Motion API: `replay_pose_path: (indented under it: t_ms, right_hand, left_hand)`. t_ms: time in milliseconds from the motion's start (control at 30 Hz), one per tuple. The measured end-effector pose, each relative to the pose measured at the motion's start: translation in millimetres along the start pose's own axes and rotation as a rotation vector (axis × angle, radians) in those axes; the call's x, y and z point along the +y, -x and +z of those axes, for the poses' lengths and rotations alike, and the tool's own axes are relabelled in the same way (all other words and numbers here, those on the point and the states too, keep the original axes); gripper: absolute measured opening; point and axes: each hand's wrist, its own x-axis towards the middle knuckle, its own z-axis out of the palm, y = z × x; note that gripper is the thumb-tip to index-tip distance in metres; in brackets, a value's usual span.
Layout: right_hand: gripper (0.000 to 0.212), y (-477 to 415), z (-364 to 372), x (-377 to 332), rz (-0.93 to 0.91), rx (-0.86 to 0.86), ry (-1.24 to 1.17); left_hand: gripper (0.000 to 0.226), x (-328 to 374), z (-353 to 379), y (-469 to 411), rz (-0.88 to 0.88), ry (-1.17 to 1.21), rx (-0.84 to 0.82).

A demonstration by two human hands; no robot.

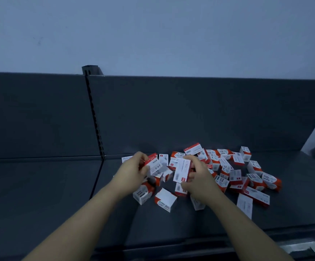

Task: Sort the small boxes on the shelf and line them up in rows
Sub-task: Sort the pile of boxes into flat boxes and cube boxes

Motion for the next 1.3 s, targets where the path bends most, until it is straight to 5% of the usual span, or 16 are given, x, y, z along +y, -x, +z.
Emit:
replay_pose_path:
  t_ms: [267,500,900,1300]
  right_hand:
    - [0.083,8.7,45.7,-50.2,-0.128,-0.236,-0.05]
    - [0.05,16.6,131.4,-102.4,-0.189,-0.302,0.064]
    - [0.052,61.3,310.0,-214.0,-0.259,-0.345,-0.066]
    - [0.034,50.3,443.0,-271.3,-0.297,-0.493,-0.077]
  left_hand:
    - [0.027,-36.6,-51.3,35.7,-0.049,0.035,0.067]
    - [0.02,-83.9,-123.7,73.7,-0.06,-0.024,0.061]
    - [0.039,-192.4,-267.6,163.0,-0.129,0.015,-0.015]
    - [0.034,-295.9,-353.9,194.2,-0.266,0.062,0.096]
